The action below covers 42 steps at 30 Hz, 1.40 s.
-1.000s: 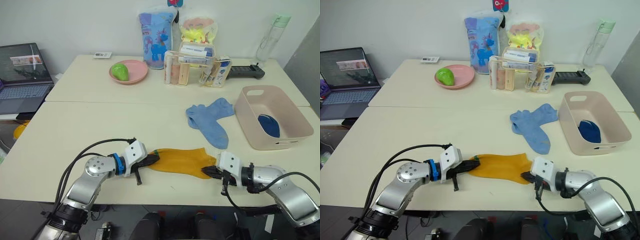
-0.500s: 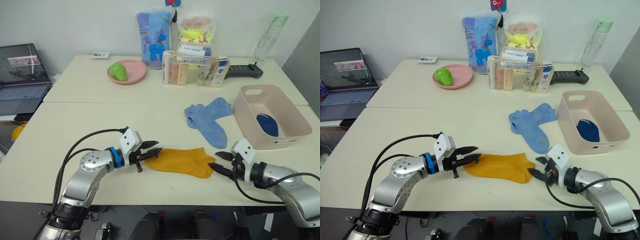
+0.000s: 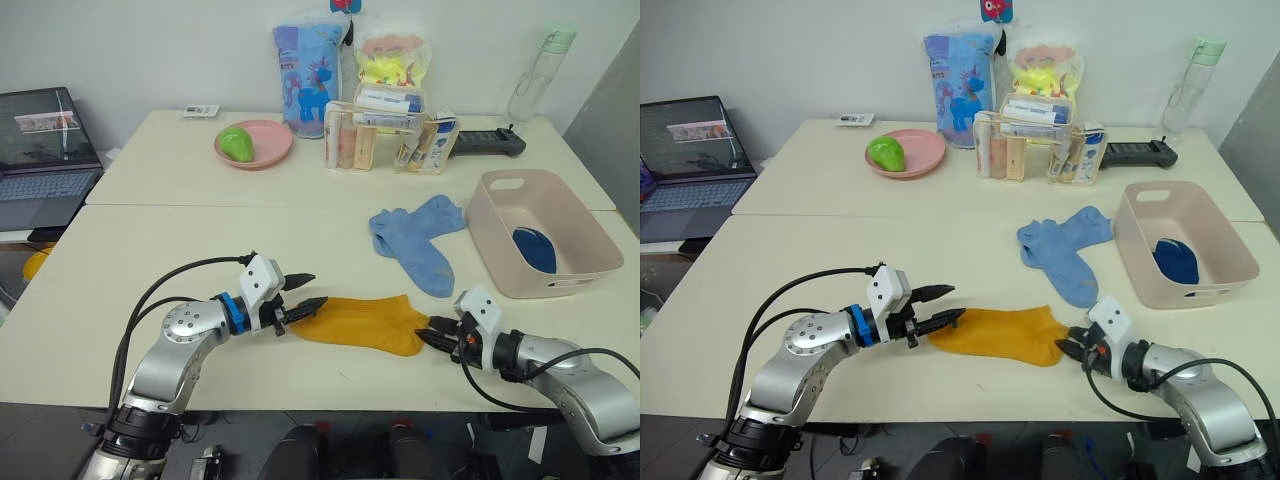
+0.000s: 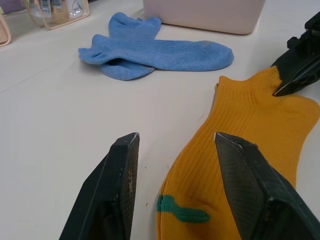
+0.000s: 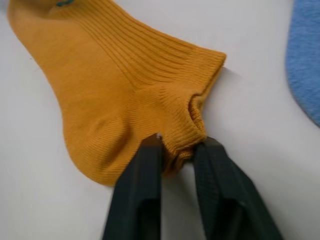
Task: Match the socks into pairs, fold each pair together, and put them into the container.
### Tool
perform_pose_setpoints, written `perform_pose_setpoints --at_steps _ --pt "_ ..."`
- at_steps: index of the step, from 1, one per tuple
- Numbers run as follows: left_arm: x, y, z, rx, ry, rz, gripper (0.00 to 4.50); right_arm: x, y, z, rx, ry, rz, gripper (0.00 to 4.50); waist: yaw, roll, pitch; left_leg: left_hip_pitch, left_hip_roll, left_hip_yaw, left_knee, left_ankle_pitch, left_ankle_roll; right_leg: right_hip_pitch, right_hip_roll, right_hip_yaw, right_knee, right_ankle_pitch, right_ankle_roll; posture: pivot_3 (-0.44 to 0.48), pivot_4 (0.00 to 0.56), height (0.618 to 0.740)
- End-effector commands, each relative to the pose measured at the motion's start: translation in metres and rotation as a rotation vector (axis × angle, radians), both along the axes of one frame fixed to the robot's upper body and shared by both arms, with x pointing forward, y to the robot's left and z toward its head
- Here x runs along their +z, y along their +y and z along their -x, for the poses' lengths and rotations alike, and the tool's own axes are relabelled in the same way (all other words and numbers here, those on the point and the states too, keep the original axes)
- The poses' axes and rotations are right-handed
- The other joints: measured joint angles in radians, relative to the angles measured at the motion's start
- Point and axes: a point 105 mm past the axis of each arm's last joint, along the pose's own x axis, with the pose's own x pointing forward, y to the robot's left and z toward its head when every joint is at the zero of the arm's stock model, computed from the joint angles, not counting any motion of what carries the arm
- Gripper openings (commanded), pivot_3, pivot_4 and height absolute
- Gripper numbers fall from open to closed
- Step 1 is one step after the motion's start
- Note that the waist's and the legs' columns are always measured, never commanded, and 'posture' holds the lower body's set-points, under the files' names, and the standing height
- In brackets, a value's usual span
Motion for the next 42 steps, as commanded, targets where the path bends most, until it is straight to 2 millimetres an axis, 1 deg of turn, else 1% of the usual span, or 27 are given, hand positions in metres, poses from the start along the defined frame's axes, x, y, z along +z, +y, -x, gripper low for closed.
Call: perform_pose_setpoints --at_steps 1,5,8,11,14,18,21,23,25,26,29,31,33,35,36,40,42 --pt "0.015 -0.006 0.006 -0.046 -0.059 0.005 2.46 0.001 0.006 0.004 0.031 0.017 -0.02 0.01 0.0 0.0 0.0 0.0 0.0 0.0 0.0 0.0 0.0 0.0 0.0 0.0 0.0 0.0 0.0 0.0 0.15 0.74" --pt "0.013 -0.013 0.012 -0.123 -0.064 -0.046 2.46 0.008 -0.007 -0.005 0.013 -0.008 0.015 0.01 0.0 0.0 0.0 0.0 0.0 0.0 0.0 0.0 0.0 0.0 0.0 0.0 0.0 0.0 0.0 0.0 0.15 0.74" --pt "0.012 -0.022 0.016 -0.185 -0.047 -0.054 1.94 0.02 -0.011 -0.015 0.046 -0.052 0.068 0.0 0.0 0.0 0.0 0.0 0.0 0.001 0.0 0.0 0.0 0.0 0.0 0.0 0.0 0.0 0.0 0.0 0.15 0.74" --pt "0.006 -0.035 0.015 -0.254 -0.064 -0.096 0.97 0.027 -0.01 -0.024 0.068 -0.071 0.107 0.0 0.0 0.0 0.0 0.0 0.0 0.0 0.0 0.0 0.0 0.0 0.0 0.0 0.0 0.0 0.0 0.0 0.15 0.74" --pt "-0.004 -0.052 0.011 -0.319 -0.051 -0.13 0.02 0.026 -0.011 -0.029 0.094 -0.07 0.159 0.0 0.0 0.0 0.0 -0.001 0.0 0.0 0.0 0.0 0.0 0.0 0.0 0.0 0.0 0.0 0.0 0.0 0.15 0.74" --pt "-0.013 -0.074 0.0 -0.349 -0.051 -0.153 0.02 0.028 -0.006 -0.028 0.112 -0.056 0.152 0.0 0.001 0.0 0.0 -0.001 0.0 0.0 0.001 0.0 0.0 0.0 0.0 -0.001 -0.001 0.0 0.0 0.0 0.15 0.74" --pt "-0.021 -0.081 -0.003 -0.359 -0.027 -0.182 0.02 0.03 -0.004 -0.028 0.113 -0.055 0.145 0.0 0.0 0.0 0.0 -0.001 0.0 0.0 0.001 0.0 0.0 0.0 0.0 0.0 -0.001 0.0 0.0 0.0 0.15 0.74" --pt "-0.028 -0.083 -0.007 -0.351 -0.019 -0.218 0.02 0.031 -0.004 -0.026 0.113 -0.051 0.144 0.0 -0.003 0.0 0.0 -0.001 0.0 0.0 0.001 0.0 0.0 0.0 0.0 0.0 0.0 0.0 0.0 0.0 0.15 0.74" --pt "-0.046 -0.082 -0.008 -0.349 0.024 -0.301 0.02 0.033 -0.004 -0.023 0.113 -0.039 0.129 0.0 -0.003 0.0 0.0 -0.001 0.0 0.0 0.001 0.0 0.0 0.0 0.0 0.0 0.0 0.0 0.0 0.0 0.15 0.74" --pt "-0.054 -0.08 -0.005 -0.367 0.046 -0.337 0.02 0.036 -0.003 -0.022 0.11 -0.029 0.111 0.0 -0.001 0.0 0.0 -0.001 0.0 0.0 0.001 0.0 0.0 0.0 0.0 0.0 0.0 0.0 0.0 0.0 0.15 0.74" --pt "-0.065 -0.072 -0.001 -0.388 0.07 -0.392 0.02 0.044 0.004 -0.015 0.13 0.017 0.039 0.0 0.0 0.0 0.0 -0.001 0.0 0.0 0.001 0.0 0.0 0.0 0.0 0.0 0.0 0.0 0.0 0.0 0.15 0.74" --pt "-0.067 -0.068 -0.001 -0.392 0.058 -0.411 0.02 0.052 0.015 -0.008 0.167 0.064 -0.051 0.0 -0.002 0.0 0.0 -0.001 0.0 0.0 0.001 0.0 0.0 0.001 0.0 0.0 0.0 0.0 0.0 0.0 0.15 0.74" --pt "-0.065 -0.069 -0.001 -0.386 0.059 -0.388 0.02 0.062 0.029 0.0 0.223 0.1 -0.146 0.0 -0.003 0.0 0.0 0.0 0.0 0.0 0.001 0.0 0.0 0.001 0.0 0.0 0.0 0.0 0.0 0.0 0.15 0.74" --pt "-0.064 -0.069 -0.001 -0.385 0.06 -0.379 0.02 0.068 0.039 0.002 0.247 0.115 -0.201 0.0 -0.004 0.0 -0.001 0.0 0.0 0.0 0.001 0.0 0.0 0.001 0.0 0.0 0.001 0.0 0.0 0.0 0.15 0.74" --pt "-0.064 -0.069 -0.001 -0.385 0.058 -0.377 0.02 0.069 0.043 0.001 0.248 0.119 -0.217 0.0 -0.003 0.0 -0.001 0.0 0.0 0.0 0.001 0.0 0.0 0.001 0.0 0.0 0.001 0.0 0.0 0.0 0.15 0.74" --pt "-0.06 -0.063 -0.003 -0.353 0.046 -0.363 0.02 0.076 0.07 -0.005 0.287 0.142 -0.303 0.0 -0.006 0.0 -0.001 0.0 0.0 0.0 0.001 0.0 0.0 0.001 0.0 0.0 0.001 0.0 0.0 0.0 0.15 0.74" --pt "-0.054 -0.059 -0.004 -0.336 0.042 -0.339 0.02 0.077 0.078 -0.007 0.303 0.155 -0.326 0.0 -0.007 0.0 -0.001 0.001 0.0 0.0 0.001 0.0 0.0 0.0 0.0 0.0 0.001 0.0 0.0 0.0 0.15 0.74"
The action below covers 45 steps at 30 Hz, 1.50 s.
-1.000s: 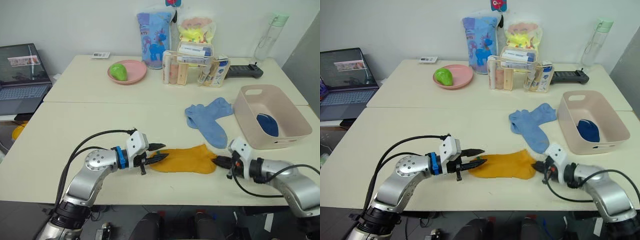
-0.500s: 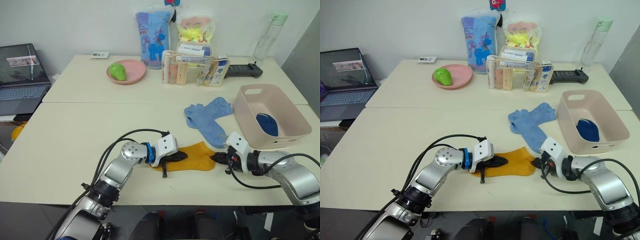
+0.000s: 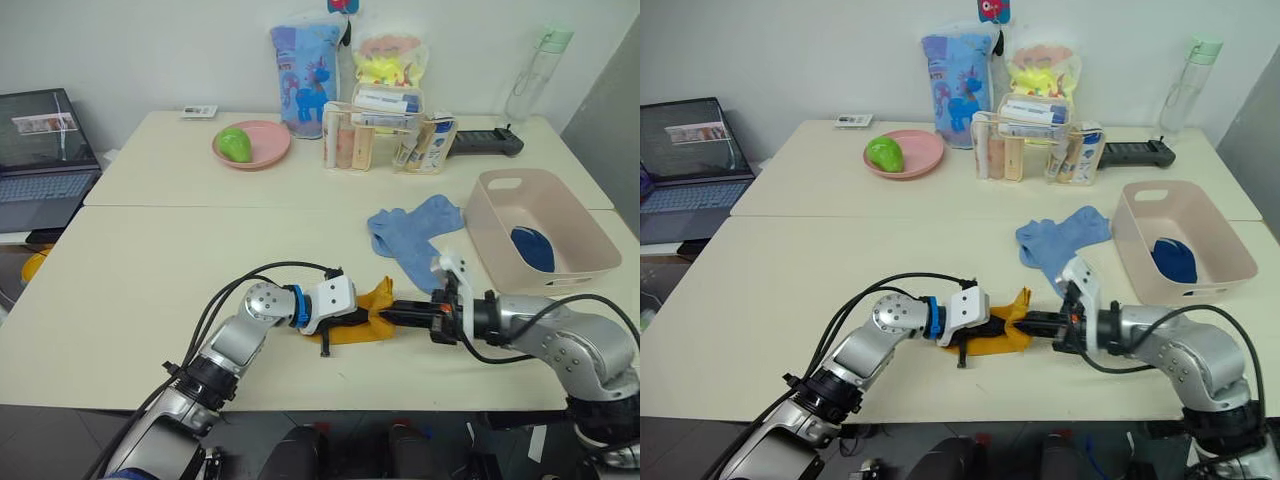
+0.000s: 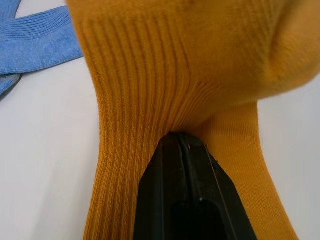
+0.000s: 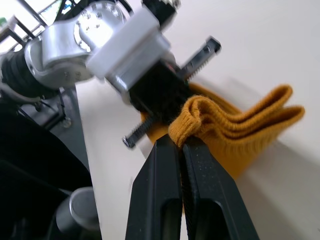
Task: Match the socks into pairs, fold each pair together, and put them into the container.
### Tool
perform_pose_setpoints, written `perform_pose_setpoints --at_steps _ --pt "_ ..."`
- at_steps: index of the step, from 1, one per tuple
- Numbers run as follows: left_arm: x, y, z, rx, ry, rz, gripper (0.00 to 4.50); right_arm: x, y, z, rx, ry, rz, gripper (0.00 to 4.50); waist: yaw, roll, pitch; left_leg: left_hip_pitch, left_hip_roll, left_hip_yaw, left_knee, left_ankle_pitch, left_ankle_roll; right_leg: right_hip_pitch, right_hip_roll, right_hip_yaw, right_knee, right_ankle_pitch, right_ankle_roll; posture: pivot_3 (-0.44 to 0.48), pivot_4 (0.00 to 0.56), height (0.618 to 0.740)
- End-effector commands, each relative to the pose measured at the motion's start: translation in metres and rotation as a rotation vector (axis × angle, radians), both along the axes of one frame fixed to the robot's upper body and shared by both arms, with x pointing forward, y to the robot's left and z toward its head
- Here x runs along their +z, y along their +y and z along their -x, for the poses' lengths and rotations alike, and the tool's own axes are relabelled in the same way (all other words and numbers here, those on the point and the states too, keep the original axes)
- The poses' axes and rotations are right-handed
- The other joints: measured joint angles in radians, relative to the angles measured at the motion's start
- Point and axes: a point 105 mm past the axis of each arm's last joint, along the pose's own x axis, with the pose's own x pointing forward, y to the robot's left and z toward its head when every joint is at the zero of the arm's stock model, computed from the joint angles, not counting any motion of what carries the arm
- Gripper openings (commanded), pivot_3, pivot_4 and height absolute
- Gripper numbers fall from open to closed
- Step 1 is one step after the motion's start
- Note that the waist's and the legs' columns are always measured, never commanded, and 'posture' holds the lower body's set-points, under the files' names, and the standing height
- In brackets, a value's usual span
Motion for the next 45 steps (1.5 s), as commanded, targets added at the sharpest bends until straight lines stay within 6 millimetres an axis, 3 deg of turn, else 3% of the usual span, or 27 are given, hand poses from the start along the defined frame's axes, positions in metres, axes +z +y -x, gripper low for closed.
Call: perform_pose_setpoints --at_steps 1,6,8,11,16,20,25,27,29,32,37,45 --pt "-0.008 0.018 0.001 0.061 0.054 -0.015 0.02 0.009 0.016 -0.001 0.043 0.004 -0.056 0.0 -0.001 0.0 0.0 0.0 0.0 0.0 0.0 0.0 0.0 0.0 0.0 0.0 0.0 0.0 0.0 0.0 0.15 0.74" --pt "0.023 0.033 0.0 0.135 0.093 0.103 0.02 0.001 0.027 -0.004 0.073 0.015 -0.04 0.0 -0.013 0.0 0.0 0.0 0.0 0.0 0.0 0.0 0.0 -0.001 0.0 0.0 0.0 0.0 0.0 0.0 0.15 0.74" --pt "0.047 0.056 0.006 0.18 0.149 0.142 0.02 -0.004 0.032 -0.005 0.1 0.011 -0.016 0.0 -0.017 0.0 0.0 -0.001 0.0 0.0 0.0 0.0 0.0 -0.001 0.0 0.0 0.0 0.0 0.0 0.0 0.15 0.74" --pt "0.066 0.082 0.015 0.189 0.157 0.1 0.02 -0.007 0.042 -0.007 0.129 -0.006 -0.002 0.0 -0.023 0.0 0.001 -0.001 0.0 0.0 0.0 0.0 0.0 -0.002 0.0 0.0 0.001 0.0 0.0 0.0 0.15 0.74" --pt "0.093 0.103 0.012 0.24 0.108 0.095 0.02 -0.016 0.057 -0.012 0.157 -0.017 0.026 0.0 -0.019 0.001 0.001 -0.001 0.0 0.0 0.0 0.0 0.0 -0.002 0.0 0.0 0.001 0.0 -0.001 0.0 0.15 0.74" --pt "0.106 0.087 0.008 0.219 0.08 0.172 0.0 -0.016 0.057 -0.014 0.179 0.006 -0.005 1.09 -0.012 0.0 0.001 -0.001 -0.001 0.0 0.0 0.0 0.0 -0.001 0.0 0.0 0.0 0.0 0.0 0.0 0.15 0.74" --pt "0.107 0.076 0.009 0.197 0.077 0.191 0.0 -0.01 0.054 -0.013 0.178 0.028 -0.032 2.84 -0.02 0.0 0.001 -0.001 0.0 0.0 0.0 0.0 0.0 -0.001 0.0 0.0 0.0 0.0 0.0 0.0 0.15 0.74" --pt "0.099 0.067 0.009 0.173 0.087 0.177 0.0 -0.001 0.048 -0.011 0.172 0.039 -0.066 3.5 -0.022 0.001 0.001 -0.001 0.0 0.0 0.0 0.0 0.0 -0.002 0.0 0.0 0.001 0.0 -0.001 0.0 0.15 0.74" --pt "0.087 0.064 0.01 0.158 0.096 0.133 0.0 0.007 0.04 -0.008 0.162 0.05 -0.085 3.5 -0.019 0.001 0.001 -0.001 0.0 0.0 0.0 0.0 0.0 -0.002 0.0 0.0 0.001 0.0 -0.001 0.0 0.15 0.74" --pt "0.052 0.072 0.017 0.144 0.114 0.001 0.0 0.006 0.018 -0.019 0.039 0.066 -0.039 3.5 -0.019 0.001 0.001 -0.001 -0.001 0.0 0.0 0.0 0.0 -0.001 0.0 0.001 0.0 0.0 -0.001 0.0 0.15 0.74" --pt "0.017 0.085 0.015 0.175 0.076 -0.121 0.0 0.002 0.006 -0.024 -0.024 0.084 0.008 3.5 -0.017 0.001 0.001 -0.001 0.0 0.0 -0.001 0.0 0.0 -0.002 0.0 0.001 0.001 0.0 -0.001 0.0 0.15 0.74" --pt "-0.008 0.098 0.027 0.218 0.173 -0.105 0.0 -0.039 0.014 -0.027 -0.085 0.272 0.066 3.5 -0.019 0.002 0.0 0.0 0.0 0.0 -0.001 0.0 0.0 -0.001 0.0 0.001 0.001 0.0 -0.001 0.0 0.15 0.74"
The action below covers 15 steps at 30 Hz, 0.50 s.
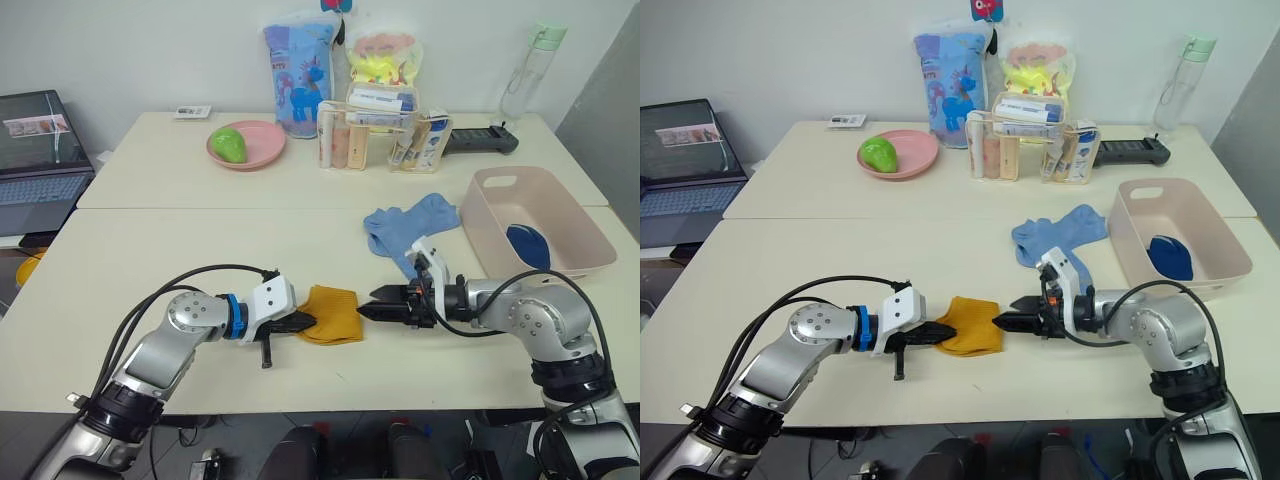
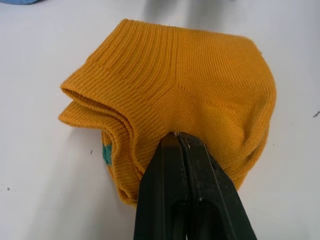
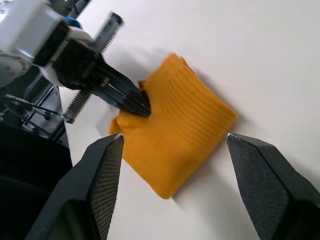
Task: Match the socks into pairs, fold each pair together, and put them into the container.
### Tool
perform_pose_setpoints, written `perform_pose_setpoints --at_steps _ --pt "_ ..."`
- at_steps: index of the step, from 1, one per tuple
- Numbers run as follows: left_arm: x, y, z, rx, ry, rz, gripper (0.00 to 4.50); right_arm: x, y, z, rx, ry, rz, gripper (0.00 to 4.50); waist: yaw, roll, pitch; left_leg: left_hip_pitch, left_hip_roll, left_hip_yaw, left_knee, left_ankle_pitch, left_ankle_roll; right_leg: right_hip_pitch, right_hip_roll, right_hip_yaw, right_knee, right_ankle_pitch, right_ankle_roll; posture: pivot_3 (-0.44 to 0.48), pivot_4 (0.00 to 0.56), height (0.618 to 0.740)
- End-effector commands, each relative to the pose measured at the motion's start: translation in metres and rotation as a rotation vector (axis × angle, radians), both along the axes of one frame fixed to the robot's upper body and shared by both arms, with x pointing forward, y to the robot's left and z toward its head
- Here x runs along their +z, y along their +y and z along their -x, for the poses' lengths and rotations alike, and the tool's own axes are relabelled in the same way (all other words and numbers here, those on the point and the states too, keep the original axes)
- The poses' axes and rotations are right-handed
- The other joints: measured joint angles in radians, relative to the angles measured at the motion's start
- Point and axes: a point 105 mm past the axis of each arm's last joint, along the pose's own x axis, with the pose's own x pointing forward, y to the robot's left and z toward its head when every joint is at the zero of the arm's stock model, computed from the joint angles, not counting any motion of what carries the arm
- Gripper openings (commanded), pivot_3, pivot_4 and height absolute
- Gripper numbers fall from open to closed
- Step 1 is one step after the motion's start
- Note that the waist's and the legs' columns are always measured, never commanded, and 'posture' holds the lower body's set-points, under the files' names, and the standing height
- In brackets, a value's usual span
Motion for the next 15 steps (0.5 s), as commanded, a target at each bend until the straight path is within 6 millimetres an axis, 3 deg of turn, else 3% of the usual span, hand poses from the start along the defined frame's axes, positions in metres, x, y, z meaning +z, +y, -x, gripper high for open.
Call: perform_pose_setpoints --at_steps 1,15 --pt "-0.016 0.012 0.01 0.022 0.072 -0.045 0.0 -0.01 0.007 -0.004 -0.02 0.061 0.005 3.5 -0.002 0.001 0.0 0.0 0.0 0.0 0.0 0.0 0.0 0.0 0.0 0.0 0.0 0.0 0.0 0.0 0.15 0.74" --pt "-0.011 0.015 0.014 0.075 0.065 -0.016 0.0 -0.012 0.056 0.001 0.081 0.196 -0.147 3.5 -0.007 0.002 -0.001 0.002 0.0 0.0 -0.001 0.0 0.0 0.0 0.001 0.0 0.001 0.0 0.0 0.0 0.15 0.74"
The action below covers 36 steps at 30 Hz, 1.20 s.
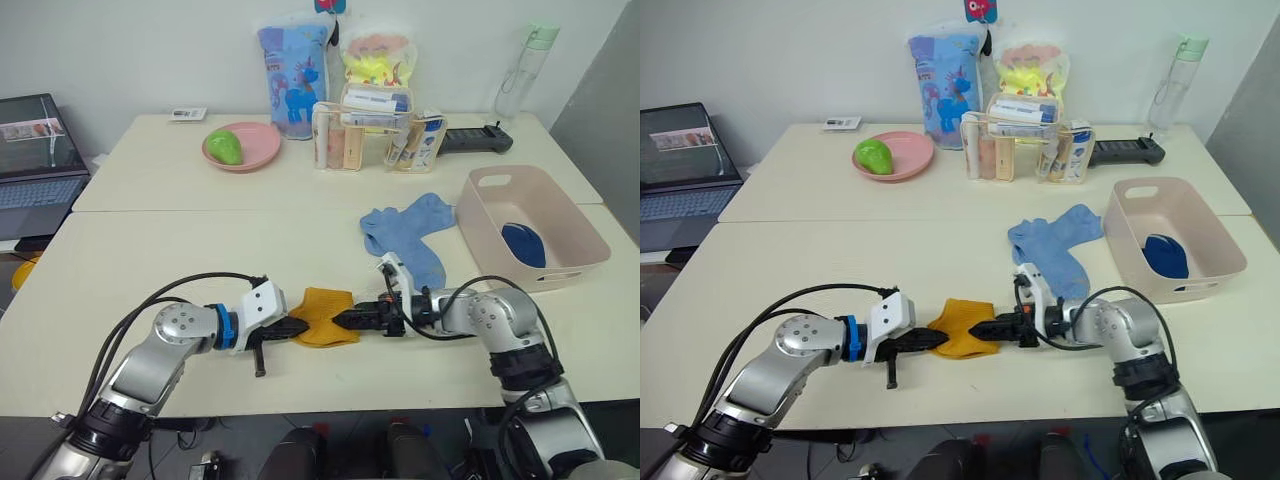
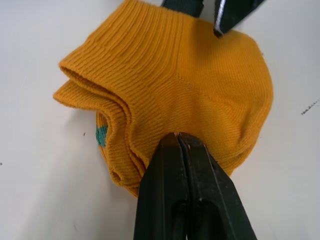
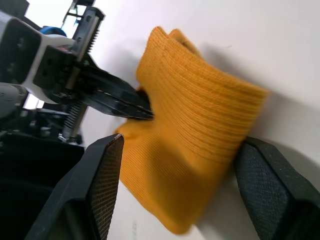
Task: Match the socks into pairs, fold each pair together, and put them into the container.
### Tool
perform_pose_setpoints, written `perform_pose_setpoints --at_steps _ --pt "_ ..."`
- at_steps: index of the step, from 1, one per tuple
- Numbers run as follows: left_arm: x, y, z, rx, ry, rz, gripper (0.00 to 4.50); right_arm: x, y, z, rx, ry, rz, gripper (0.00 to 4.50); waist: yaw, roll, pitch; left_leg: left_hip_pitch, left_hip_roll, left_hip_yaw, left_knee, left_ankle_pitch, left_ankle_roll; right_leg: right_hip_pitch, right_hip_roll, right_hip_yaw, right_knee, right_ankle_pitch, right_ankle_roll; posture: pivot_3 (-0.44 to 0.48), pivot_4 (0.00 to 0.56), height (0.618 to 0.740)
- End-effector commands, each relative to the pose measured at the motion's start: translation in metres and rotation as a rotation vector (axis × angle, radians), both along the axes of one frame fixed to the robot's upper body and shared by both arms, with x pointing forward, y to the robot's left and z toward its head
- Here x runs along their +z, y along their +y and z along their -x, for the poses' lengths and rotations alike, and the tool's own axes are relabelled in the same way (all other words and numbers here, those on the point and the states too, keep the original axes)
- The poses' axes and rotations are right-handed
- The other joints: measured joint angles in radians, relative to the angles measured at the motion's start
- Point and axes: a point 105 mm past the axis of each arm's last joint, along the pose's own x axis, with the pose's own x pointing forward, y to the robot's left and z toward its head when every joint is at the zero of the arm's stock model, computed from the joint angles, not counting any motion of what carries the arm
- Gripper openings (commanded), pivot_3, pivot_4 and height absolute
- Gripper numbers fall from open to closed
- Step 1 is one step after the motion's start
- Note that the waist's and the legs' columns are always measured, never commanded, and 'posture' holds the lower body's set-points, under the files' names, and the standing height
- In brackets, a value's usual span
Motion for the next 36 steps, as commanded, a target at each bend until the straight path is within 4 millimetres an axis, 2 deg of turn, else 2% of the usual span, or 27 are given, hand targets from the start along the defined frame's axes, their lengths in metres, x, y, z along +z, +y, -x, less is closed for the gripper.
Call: perform_pose_setpoints --at_steps 1,7,8,10,14,16,18,19,22,23,25,27,28,29,30,34,36 --pt "-0.009 0.008 0.004 0.025 0.037 -0.035 0.0 0.005 0.016 0.0 0.028 -0.009 -0.048 3.5 0.0 0.0 0.0 0.0 0.0 0.0 0.0 0.0 0.0 0.0 0.0 0.0 0.0 0.0 0.0 0.0 0.15 0.74" --pt "-0.009 0.008 0.006 0.027 0.039 -0.029 0.0 0.0 0.017 -0.005 -0.004 -0.018 -0.058 3.5 0.0 0.0 0.0 0.0 0.0 0.0 0.0 0.0 0.0 0.0 0.0 0.0 0.0 0.0 0.0 0.0 0.15 0.74" --pt "-0.009 0.007 0.005 0.027 0.039 -0.027 0.0 -0.001 0.016 -0.006 -0.01 -0.02 -0.054 3.34 0.0 0.0 0.0 0.0 0.0 0.0 0.0 0.0 0.0 0.0 0.0 0.0 0.0 0.0 0.0 0.0 0.15 0.74" --pt "-0.008 0.006 0.005 0.023 0.039 -0.024 0.0 -0.004 0.015 -0.006 -0.023 -0.016 -0.052 2.88 0.0 0.0 0.0 0.0 0.0 0.0 0.0 0.0 0.0 0.0 0.0 0.0 0.0 0.0 0.0 0.0 0.15 0.74" --pt "-0.006 0.006 0.001 0.016 0.02 -0.022 0.0 -0.007 0.013 -0.006 -0.034 -0.027 -0.048 1.49 0.0 0.0 0.0 0.0 0.0 0.0 0.0 0.0 0.0 0.0 0.0 0.0 0.0 0.0 0.0 0.0 0.15 0.74" --pt "0.001 0.006 -0.009 0.036 -0.023 -0.001 0.0 -0.006 0.011 -0.006 -0.034 -0.038 -0.05 0.76 0.001 0.0 0.0 0.001 0.0 0.0 0.0 0.0 0.0 0.0 0.0 0.0 0.0 0.0 0.0 0.0 0.15 0.74" --pt "0.014 0.002 -0.01 0.01 -0.029 0.057 0.0 0.0 0.004 -0.01 -0.048 -0.06 -0.053 0.13 0.003 0.0 0.0 0.001 0.0 0.0 0.0 0.0 0.0 0.0 0.0 0.0 0.0 0.0 0.0 0.0 0.15 0.74" --pt "0.019 0.001 -0.009 -0.005 -0.025 0.086 0.0 0.003 0.001 -0.012 -0.058 -0.068 -0.054 0.03 0.003 0.0 0.0 0.001 0.0 0.0 0.0 -0.001 0.002 -0.001 0.0 0.0 0.0 0.0 0.0 0.0 0.15 0.74" --pt "0.041 -0.002 -0.011 -0.02 -0.029 0.18 0.59 0.011 -0.008 -0.015 -0.07 -0.092 -0.061 0.0 0.008 0.0 0.0 0.001 -0.001 0.0 0.001 -0.002 0.003 -0.001 0.0 0.0 0.0 0.0 0.0 0.0 0.15 0.74" --pt "0.05 -0.001 -0.013 -0.024 -0.033 0.2 0.87 0.018 -0.013 -0.015 -0.075 -0.111 -0.064 0.0 0.009 0.0 0.0 0.0 -0.001 -0.001 0.001 0.0 0.0 -0.001 0.0 -0.001 0.0 0.0 0.0 0.0 0.15 0.74" --pt "0.095 -0.009 -0.021 -0.057 -0.08 0.289 1.48 0.054 -0.043 -0.021 -0.129 -0.255 -0.046 0.0 0.017 0.0 0.002 -0.003 -0.001 -0.001 0.002 0.0 0.0 -0.001 0.0 -0.001 0.0 0.0 0.0 0.0 0.15 0.74" --pt "0.118 -0.017 -0.023 -0.087 -0.106 0.338 2.1 0.077 -0.06 -0.023 -0.166 -0.336 -0.032 0.0 0.019 0.0 0.002 -0.013 -0.002 -0.002 0.006 0.0 0.0 -0.009 0.0 -0.002 0.001 0.002 0.002 0.0 0.15 0.74" --pt "0.129 -0.026 -0.023 -0.107 -0.12 0.371 2.53 0.088 -0.07 -0.026 -0.196 -0.383 -0.015 0.0 0.016 0.0 0.002 -0.016 -0.002 -0.001 0.006 0.0 0.0 -0.013 0.0 -0.001 0.001 0.003 0.003 0.0 0.15 0.74" --pt "0.144 -0.039 -0.024 -0.136 -0.142 0.422 2.75 0.104 -0.084 -0.031 -0.243 -0.45 0.014 0.0 0.011 0.0 0.002 -0.017 -0.002 0.0 0.006 0.001 0.0 -0.013 0.0 0.0 0.001 0.003 0.002 0.0 0.15 0.74" --pt "0.157 -0.054 -0.024 -0.171 -0.17 0.464 3.11 0.122 -0.103 -0.037 -0.314 -0.523 0.05 0.0 0.011 0.0 0.002 -0.017 -0.002 0.0 0.006 0.001 0.0 -0.013 -0.001 0.0 0.0 0.003 0.002 0.0 0.15 0.74" --pt "0.187 -0.084 -0.03 -0.215 -0.228 0.55 4.36 0.164 -0.15 -0.044 -0.458 -0.72 0.21 0.0 0.009 -0.001 0.002 -0.017 -0.001 0.002 0.006 0.001 0.0 -0.013 -0.001 0.0 0.0 0.003 0.002 0.0 0.15 0.74" --pt "0.198 -0.098 -0.035 -0.225 -0.262 0.576 4.46 0.186 -0.175 -0.048 -0.542 -0.819 0.307 0.0 0.006 -0.001 0.002 -0.017 0.0 0.003 0.005 0.001 0.0 -0.013 0.0 0.0 0.0 0.003 0.002 0.0 0.15 0.74"
